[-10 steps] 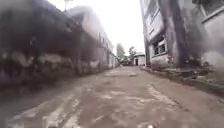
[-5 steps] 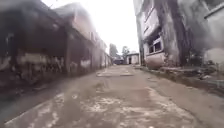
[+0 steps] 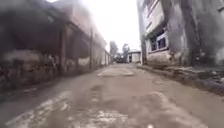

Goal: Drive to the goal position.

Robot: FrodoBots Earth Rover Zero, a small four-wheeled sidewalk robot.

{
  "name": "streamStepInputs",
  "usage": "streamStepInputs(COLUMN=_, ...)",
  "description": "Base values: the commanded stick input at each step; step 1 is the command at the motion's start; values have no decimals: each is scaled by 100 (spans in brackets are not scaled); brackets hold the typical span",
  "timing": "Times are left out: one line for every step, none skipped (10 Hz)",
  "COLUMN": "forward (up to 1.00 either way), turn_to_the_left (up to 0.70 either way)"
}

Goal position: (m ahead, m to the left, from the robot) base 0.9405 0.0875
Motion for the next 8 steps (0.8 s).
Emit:
streamStepInputs(forward=100, turn_to_the_left=0)
streamStepInputs(forward=100, turn_to_the_left=0)
streamStepInputs(forward=100, turn_to_the_left=0)
streamStepInputs(forward=100, turn_to_the_left=0)
streamStepInputs(forward=100, turn_to_the_left=0)
streamStepInputs(forward=100, turn_to_the_left=-10)
streamStepInputs(forward=100, turn_to_the_left=0)
streamStepInputs(forward=100, turn_to_the_left=0)
